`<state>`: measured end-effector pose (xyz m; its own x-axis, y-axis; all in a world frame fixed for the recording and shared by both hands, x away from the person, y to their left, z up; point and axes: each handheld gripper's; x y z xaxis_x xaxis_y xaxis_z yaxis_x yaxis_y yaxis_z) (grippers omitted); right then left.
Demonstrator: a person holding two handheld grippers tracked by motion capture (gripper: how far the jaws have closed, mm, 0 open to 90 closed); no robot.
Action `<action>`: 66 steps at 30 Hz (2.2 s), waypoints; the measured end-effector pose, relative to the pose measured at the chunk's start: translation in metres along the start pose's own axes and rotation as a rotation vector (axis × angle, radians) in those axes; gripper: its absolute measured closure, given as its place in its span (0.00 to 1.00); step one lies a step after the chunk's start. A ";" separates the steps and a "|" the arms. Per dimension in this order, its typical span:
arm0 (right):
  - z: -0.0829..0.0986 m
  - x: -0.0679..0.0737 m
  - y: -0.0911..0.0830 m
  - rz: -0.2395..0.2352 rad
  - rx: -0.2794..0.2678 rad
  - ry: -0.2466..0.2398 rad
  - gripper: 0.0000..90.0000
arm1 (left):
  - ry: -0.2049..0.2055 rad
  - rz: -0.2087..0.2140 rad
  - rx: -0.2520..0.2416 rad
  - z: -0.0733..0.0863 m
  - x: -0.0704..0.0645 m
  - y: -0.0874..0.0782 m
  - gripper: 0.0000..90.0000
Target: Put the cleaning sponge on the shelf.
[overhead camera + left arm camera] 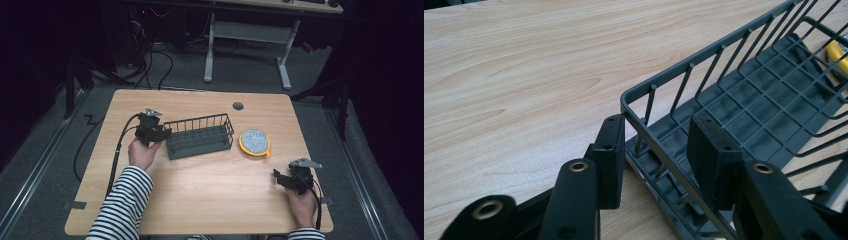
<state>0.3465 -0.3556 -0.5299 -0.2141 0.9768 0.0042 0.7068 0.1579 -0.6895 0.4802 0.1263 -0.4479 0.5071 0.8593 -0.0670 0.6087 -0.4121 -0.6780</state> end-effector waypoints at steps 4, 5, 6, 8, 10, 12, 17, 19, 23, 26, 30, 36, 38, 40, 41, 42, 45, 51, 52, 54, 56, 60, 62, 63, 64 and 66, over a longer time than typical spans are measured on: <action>0.000 0.000 0.000 0.000 0.000 0.000 0.36 | 0.004 -0.004 -0.004 0.001 -0.001 -0.001 0.67; 0.000 0.000 0.000 0.000 0.000 0.000 0.36 | 0.004 -0.006 -0.007 0.002 -0.002 -0.001 0.67; 0.000 0.000 0.000 0.000 0.000 0.000 0.36 | 0.004 -0.006 -0.007 0.002 -0.002 -0.001 0.67; 0.000 0.000 0.000 0.000 0.000 0.000 0.36 | 0.017 -0.010 0.000 0.003 -0.003 -0.003 0.67; 0.000 0.000 0.000 0.000 0.000 0.000 0.36 | 0.025 -0.014 0.004 0.003 -0.004 -0.004 0.67; 0.000 0.000 0.000 0.000 0.000 0.000 0.36 | 0.025 -0.014 0.002 0.005 -0.006 -0.006 0.67; 0.000 0.000 0.000 0.000 0.000 -0.001 0.36 | 0.012 0.002 -0.009 0.010 -0.007 -0.009 0.67; 0.000 0.000 0.000 0.000 0.000 0.000 0.36 | 0.007 0.011 -0.010 0.012 -0.008 -0.012 0.67; 0.000 0.000 0.000 -0.001 0.000 0.000 0.36 | 0.006 0.021 -0.010 0.017 -0.011 -0.016 0.67; 0.000 0.000 0.000 -0.001 0.000 0.000 0.36 | 0.003 0.029 -0.013 0.021 -0.014 -0.020 0.67; 0.000 0.000 0.000 -0.001 0.000 0.000 0.36 | 0.006 0.033 -0.018 0.026 -0.017 -0.024 0.67; 0.000 0.000 0.000 -0.001 0.000 0.000 0.36 | 0.010 0.041 -0.029 0.035 -0.024 -0.032 0.67; 0.000 0.000 0.000 -0.001 -0.001 -0.001 0.36 | 0.011 0.043 -0.031 0.036 -0.026 -0.033 0.67; 0.000 0.000 0.000 -0.001 0.000 0.000 0.36 | 0.014 0.052 -0.033 0.038 -0.028 -0.035 0.67; 0.000 0.000 0.000 -0.001 0.000 -0.001 0.36 | 0.013 0.055 -0.033 0.039 -0.029 -0.036 0.67; 0.000 0.000 0.000 -0.001 0.000 0.000 0.36 | 0.016 0.054 -0.033 0.040 -0.030 -0.037 0.67; 0.000 0.000 0.000 -0.001 0.000 0.000 0.36 | 0.015 0.056 -0.034 0.042 -0.032 -0.039 0.67; 0.000 0.000 0.000 -0.001 0.000 0.000 0.36 | 0.014 0.061 -0.033 0.044 -0.035 -0.040 0.67; 0.000 0.000 0.000 -0.001 0.000 0.000 0.36 | 0.013 0.064 -0.033 0.045 -0.036 -0.041 0.66; 0.000 0.000 0.000 -0.001 0.000 -0.001 0.36 | 0.015 0.064 -0.033 0.045 -0.037 -0.041 0.65; 0.000 0.000 0.000 -0.001 0.000 -0.001 0.36 | 0.023 0.068 -0.024 0.045 -0.038 -0.040 0.64; 0.000 0.000 0.000 -0.001 0.000 0.000 0.36 | 0.024 0.074 -0.026 0.043 -0.039 -0.039 0.54; 0.000 0.000 0.000 -0.001 0.000 -0.001 0.36 | 0.022 0.073 -0.033 0.043 -0.039 -0.039 0.52; 0.000 0.000 0.000 -0.001 0.000 0.000 0.36 | 0.019 0.075 -0.036 0.042 -0.038 -0.040 0.50; 0.000 0.000 0.000 -0.001 0.000 -0.001 0.36 | 0.017 0.075 -0.038 0.041 -0.037 -0.041 0.45; 0.000 0.000 0.000 0.000 0.000 -0.001 0.36 | 0.015 0.072 -0.048 0.040 -0.036 -0.044 0.44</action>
<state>0.3465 -0.3557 -0.5300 -0.2148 0.9767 0.0039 0.7070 0.1582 -0.6893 0.4109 0.1252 -0.4449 0.5595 0.8224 -0.1030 0.5987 -0.4870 -0.6360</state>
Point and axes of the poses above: each handheld gripper's, and its own axes: y roughly forward along the jaws, z roughly out of its underside, x roughly to its left, and after that the axes turned 2 degrees about y, right-handed
